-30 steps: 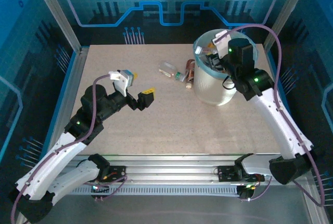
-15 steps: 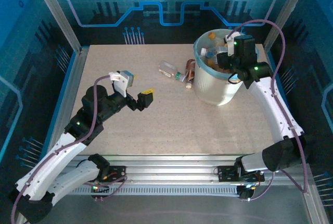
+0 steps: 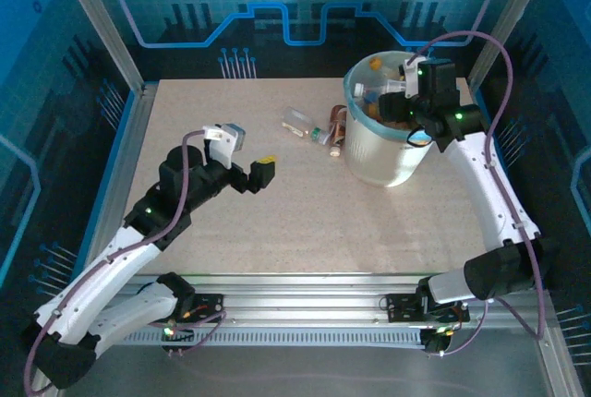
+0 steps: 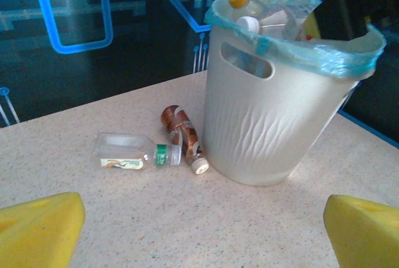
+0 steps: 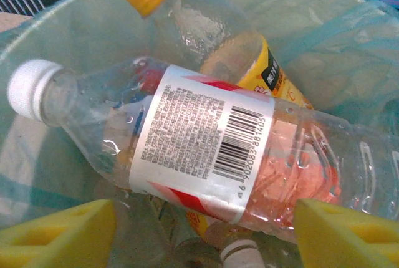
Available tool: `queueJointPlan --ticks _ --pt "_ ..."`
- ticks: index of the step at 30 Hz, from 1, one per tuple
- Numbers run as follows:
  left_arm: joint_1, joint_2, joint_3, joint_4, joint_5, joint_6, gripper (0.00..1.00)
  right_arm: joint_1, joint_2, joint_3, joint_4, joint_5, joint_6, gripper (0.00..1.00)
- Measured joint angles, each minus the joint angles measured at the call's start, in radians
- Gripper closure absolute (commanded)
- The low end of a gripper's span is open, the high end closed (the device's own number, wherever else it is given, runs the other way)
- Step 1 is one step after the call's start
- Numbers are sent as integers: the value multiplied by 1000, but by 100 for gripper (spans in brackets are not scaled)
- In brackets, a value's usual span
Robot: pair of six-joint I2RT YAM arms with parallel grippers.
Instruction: Put the plastic bottles in the bin
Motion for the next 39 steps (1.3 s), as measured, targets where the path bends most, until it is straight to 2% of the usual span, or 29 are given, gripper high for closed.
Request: queueJointPlan --ticks 6,14,19,25,33,39 --pt "2 109 67 -50 -64 -3 1 0 -96 2 -2 -29 58 13" --pt "60 372 253 -135 -71 -68 1 39 -230 -24 42 -46 124 14" --pt "137 605 443 -201 -71 -193 1 161 -276 -97 91 -6 129 14" --pt "185 932 703 -298 -71 -387 1 267 -284 -172 150 48 121 14" --pt "188 1308 1019 -383 -49 -584 1 311 -287 -232 207 71 117 14" --pt "188 1458 1157 -410 -49 -695 1 311 -300 -264 221 81 96 14"
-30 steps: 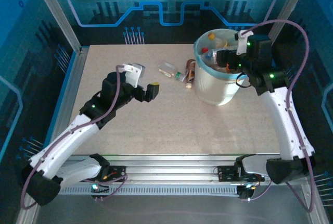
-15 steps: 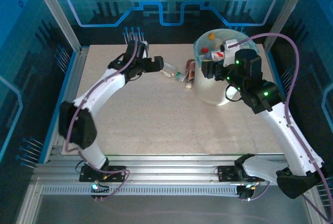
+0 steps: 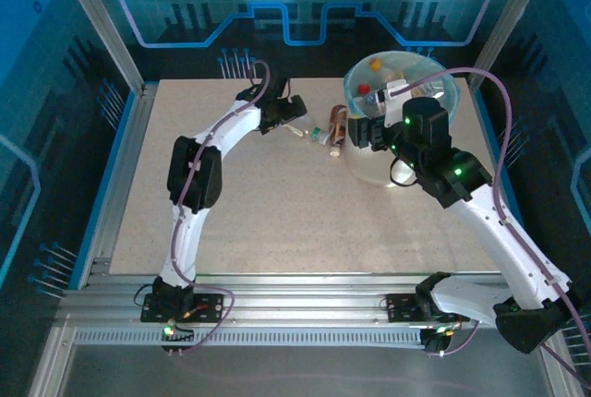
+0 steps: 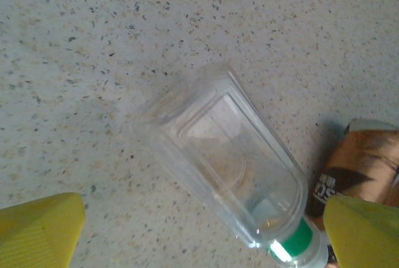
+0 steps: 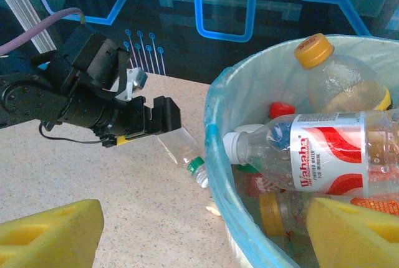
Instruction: Put the plastic bottles in the bin
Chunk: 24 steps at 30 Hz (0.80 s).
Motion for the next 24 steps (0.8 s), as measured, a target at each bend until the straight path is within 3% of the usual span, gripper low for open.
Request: queueJointPlan --ticks 11,24 --pt "-6 204 262 -52 -12 -76 1 0 -7 -32 8 -8 -13 13" --pt "-27 265 304 -78 8 -89 27 0 -40 -33 8 -19 -13 13"
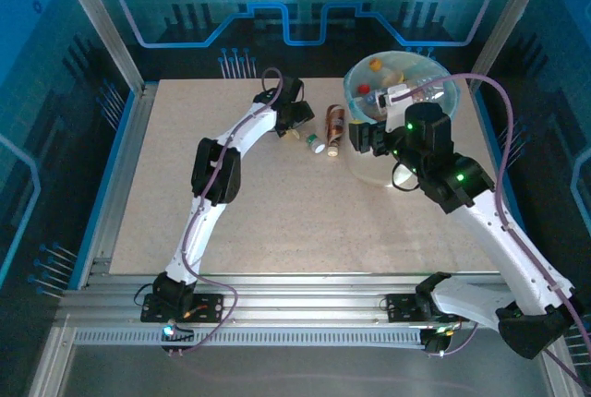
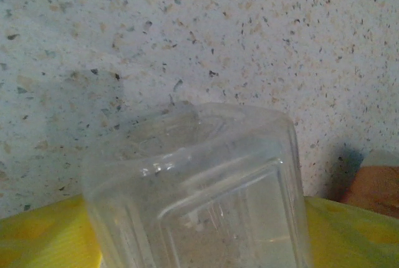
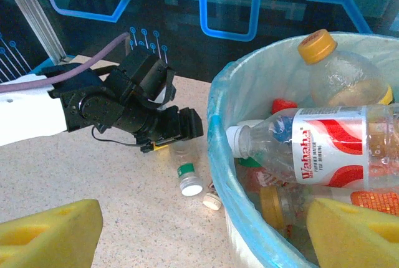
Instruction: Put the plastic bottles in the bin
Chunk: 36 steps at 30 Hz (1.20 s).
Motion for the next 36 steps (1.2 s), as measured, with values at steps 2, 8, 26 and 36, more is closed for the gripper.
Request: queueJointPlan --ticks 2,8,26,36 --pt "0 0 -1 2 0 4 29 0 -9 -1 0 -5 0 13" --pt "3 -66 -123 66 31 20 34 0 -15 -5 1 -15 0 13" --pt "-49 -640 -595 341 18 296 34 -1 -14 55 -13 -130 -3 13" --pt "-308 -1101 -970 666 76 782 32 -1 -64 137 -31 -418 -30 12"
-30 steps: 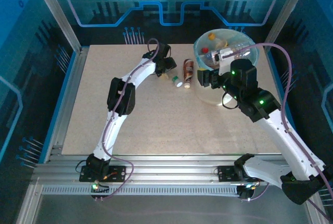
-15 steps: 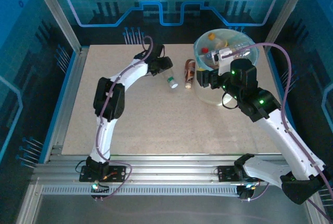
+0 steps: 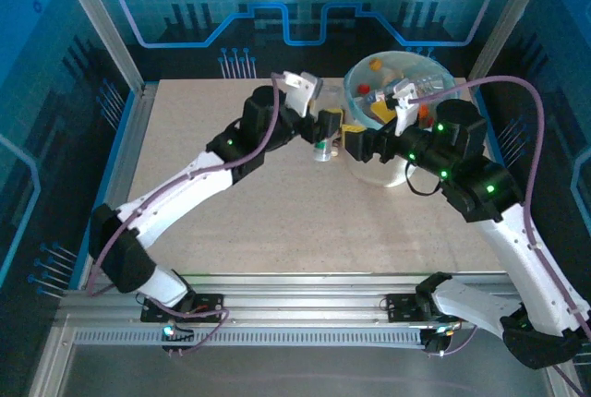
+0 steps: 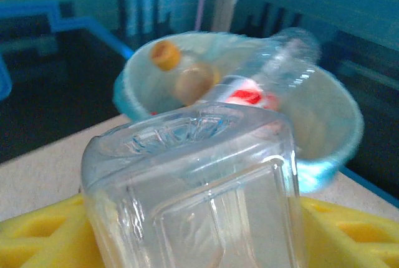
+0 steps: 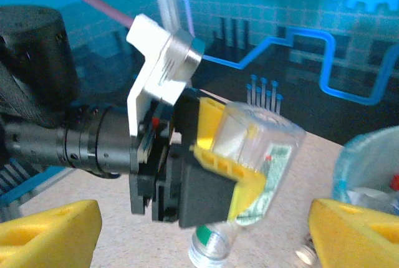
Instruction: Put the plastic bottles in the bin
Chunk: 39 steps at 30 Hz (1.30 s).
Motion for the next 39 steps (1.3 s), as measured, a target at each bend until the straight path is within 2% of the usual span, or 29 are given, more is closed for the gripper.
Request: queueJointPlan --ticks 6,11,18,27,32,39 --pt "-63 -123 -156 83 36 197 33 0 -2 103 -69 -74 -34 12" --pt "-135 -183 -209 126 50 319 33 -1 27 174 -142 -128 -68 11" --pt "-161 -233 -217 178 60 398 33 -2 80 185 -211 -173 -86 6" --pt "-176 -241 -216 190 99 444 33 -2 97 179 -217 -201 -86 5" --pt "-191 -241 -216 183 121 456 33 -6 126 179 -219 -234 -86 9" --pt "-193 -246 -216 183 118 457 33 -9 171 183 -244 -293 -88 27"
